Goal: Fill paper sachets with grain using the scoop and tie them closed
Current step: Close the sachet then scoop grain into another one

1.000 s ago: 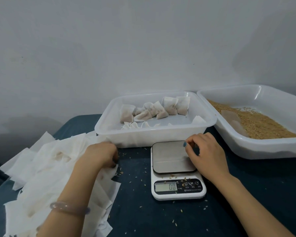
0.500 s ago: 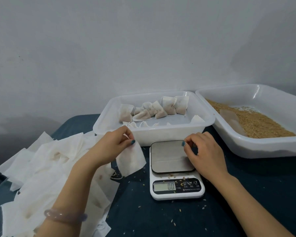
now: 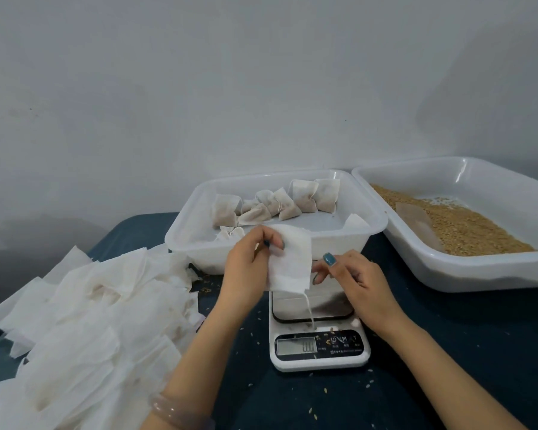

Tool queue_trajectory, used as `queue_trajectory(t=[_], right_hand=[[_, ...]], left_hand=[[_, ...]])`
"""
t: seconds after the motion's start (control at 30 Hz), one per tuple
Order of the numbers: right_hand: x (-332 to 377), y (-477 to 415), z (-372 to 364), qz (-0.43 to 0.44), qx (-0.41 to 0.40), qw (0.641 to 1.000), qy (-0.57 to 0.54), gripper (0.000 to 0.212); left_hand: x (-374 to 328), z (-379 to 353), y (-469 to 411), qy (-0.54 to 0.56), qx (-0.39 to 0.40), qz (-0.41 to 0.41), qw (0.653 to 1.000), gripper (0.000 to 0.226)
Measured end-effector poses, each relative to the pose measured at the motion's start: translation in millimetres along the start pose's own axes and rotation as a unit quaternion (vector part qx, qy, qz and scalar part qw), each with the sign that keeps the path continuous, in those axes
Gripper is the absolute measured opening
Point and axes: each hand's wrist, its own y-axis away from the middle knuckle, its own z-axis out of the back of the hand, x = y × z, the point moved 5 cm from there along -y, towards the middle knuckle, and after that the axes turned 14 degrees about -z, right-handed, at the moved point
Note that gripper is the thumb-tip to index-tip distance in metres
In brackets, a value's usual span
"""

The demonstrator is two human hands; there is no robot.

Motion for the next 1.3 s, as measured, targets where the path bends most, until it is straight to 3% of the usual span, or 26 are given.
queue_trajectory(t=[0.1, 0.23, 0.33, 0.43, 0.6, 0.8, 1.3], right_hand=[[-0.5, 0.1, 0.5, -0.032, 0.015, 0.998, -0.055, 0.03], [0.6, -1.8, -0.4, -0.049, 0.027, 0.998, -0.042, 0.018], [-2.0, -3.1, 0.1, -0.068, 0.04, 0.994, -0.073, 0.008], [-2.8, -2.9, -1.9, -0.067, 0.067, 0.993, -0.075, 0.011], [3.9, -2.6, -2.2, -0.072, 0.075, 0.983, -0.153, 0.025], [1.8, -4.3, 2.6, -0.1, 0.061, 0.976, -0.182, 0.02], [-1.0, -4.9, 2.6, -0.106, 0.047, 0.976, -0.182, 0.017]], left_hand=[[-2.9, -8.7, 7.8, 0.01, -0.009, -0.022, 1.0, 0.049], [-4.0, -14.7, 17.4, 0.02, 0.028, -0.074, 0.997, 0.044], [-6.2, -20.5, 21.9, 0.057, 0.072, -0.075, 0.993, 0.044], [-6.0, -26.0, 24.4, 0.071, 0.114, -0.044, 0.99, 0.036], [-0.1, -22.3, 25.2, 0.125, 0.059, 0.009, 0.99, 0.043], [-1.0, -13.5, 24.3, 0.139, -0.023, 0.016, 0.99, 0.05], [-5.4, -23.6, 27.6, 0.136, 0.02, -0.035, 0.99, 0.051]])
